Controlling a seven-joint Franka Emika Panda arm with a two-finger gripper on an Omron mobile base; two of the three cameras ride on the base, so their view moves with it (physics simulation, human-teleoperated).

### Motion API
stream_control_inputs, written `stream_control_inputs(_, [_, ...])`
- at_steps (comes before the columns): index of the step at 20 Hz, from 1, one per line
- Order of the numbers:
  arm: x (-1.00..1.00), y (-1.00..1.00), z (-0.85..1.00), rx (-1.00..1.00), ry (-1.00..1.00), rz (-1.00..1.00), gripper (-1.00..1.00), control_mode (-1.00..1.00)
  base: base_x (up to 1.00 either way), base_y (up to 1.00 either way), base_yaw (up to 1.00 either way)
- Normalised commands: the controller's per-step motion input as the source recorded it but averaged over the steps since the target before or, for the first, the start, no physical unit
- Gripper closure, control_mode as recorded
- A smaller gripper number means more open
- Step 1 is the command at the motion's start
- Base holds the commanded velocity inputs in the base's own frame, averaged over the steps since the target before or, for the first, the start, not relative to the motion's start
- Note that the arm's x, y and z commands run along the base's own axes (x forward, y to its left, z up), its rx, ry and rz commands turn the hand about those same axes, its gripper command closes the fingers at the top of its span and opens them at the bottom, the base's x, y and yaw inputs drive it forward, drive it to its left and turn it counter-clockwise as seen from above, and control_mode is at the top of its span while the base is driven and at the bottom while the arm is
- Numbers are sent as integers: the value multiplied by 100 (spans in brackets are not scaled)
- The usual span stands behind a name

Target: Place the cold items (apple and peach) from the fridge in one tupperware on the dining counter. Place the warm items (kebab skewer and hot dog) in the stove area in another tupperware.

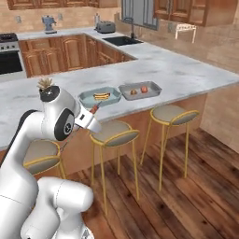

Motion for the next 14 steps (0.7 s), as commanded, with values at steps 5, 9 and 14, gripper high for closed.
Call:
stream_control_inputs(5, [0, 0, 0, 0, 0, 0, 100, 100, 91, -57, 28])
stream_control_inputs(9, [0, 0, 0, 0, 0, 0, 100, 100, 94, -46, 27])
stream_control_inputs(14, [0, 0, 0, 0, 0, 0, 100, 100, 82, -23, 37])
